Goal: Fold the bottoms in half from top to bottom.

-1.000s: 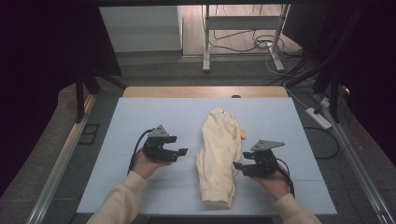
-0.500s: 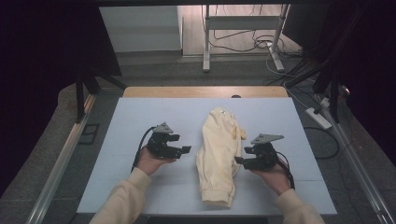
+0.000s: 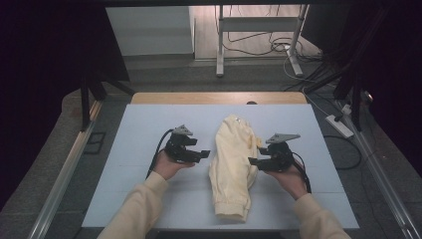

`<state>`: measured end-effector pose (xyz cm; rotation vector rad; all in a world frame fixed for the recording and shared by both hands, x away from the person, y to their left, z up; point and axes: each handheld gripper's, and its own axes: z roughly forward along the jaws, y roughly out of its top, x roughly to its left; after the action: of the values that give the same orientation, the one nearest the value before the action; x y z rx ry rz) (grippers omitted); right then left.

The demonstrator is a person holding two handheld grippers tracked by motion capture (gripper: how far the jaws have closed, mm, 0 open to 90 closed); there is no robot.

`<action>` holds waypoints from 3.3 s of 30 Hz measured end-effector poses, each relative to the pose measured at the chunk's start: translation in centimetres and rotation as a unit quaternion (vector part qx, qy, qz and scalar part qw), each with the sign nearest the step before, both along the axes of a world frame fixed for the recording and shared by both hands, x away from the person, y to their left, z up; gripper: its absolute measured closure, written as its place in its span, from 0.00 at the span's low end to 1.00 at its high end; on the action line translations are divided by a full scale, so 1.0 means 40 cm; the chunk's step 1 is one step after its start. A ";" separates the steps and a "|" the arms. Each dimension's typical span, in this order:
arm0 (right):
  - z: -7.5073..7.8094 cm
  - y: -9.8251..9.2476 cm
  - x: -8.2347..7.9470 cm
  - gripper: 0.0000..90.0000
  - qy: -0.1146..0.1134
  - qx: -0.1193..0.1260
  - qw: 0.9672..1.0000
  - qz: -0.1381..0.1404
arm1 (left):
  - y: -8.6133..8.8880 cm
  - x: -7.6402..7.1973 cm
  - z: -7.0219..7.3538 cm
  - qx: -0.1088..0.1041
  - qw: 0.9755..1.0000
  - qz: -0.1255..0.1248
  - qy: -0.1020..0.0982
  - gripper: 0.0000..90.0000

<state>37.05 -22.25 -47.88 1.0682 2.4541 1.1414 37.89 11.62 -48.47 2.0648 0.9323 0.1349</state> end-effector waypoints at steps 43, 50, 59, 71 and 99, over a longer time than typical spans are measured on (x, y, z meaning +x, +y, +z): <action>-0.019 0.037 0.182 0.40 0.012 -0.026 0.999 -0.038 | -0.098 0.183 -0.014 0.048 0.999 0.005 0.006 0.27; -0.036 0.045 0.209 0.40 0.018 -0.030 0.999 -0.041 | -0.111 0.208 -0.019 0.052 0.999 0.007 0.005 0.28; -0.043 0.043 0.241 0.40 0.018 -0.029 0.998 -0.050 | -0.120 0.248 -0.043 0.056 0.998 0.012 0.016 0.28; -0.062 0.028 0.272 0.41 0.029 -0.030 0.997 -0.064 | -0.128 0.272 -0.065 0.052 0.998 0.016 0.024 0.29; -0.095 0.046 0.277 0.74 0.056 -0.021 0.998 -0.032 | -0.170 0.283 -0.101 0.046 0.997 -0.031 0.054 0.86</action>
<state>48.13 -20.42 -51.68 1.2193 2.4969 1.0333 49.21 4.83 -52.52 2.2021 0.9413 0.0339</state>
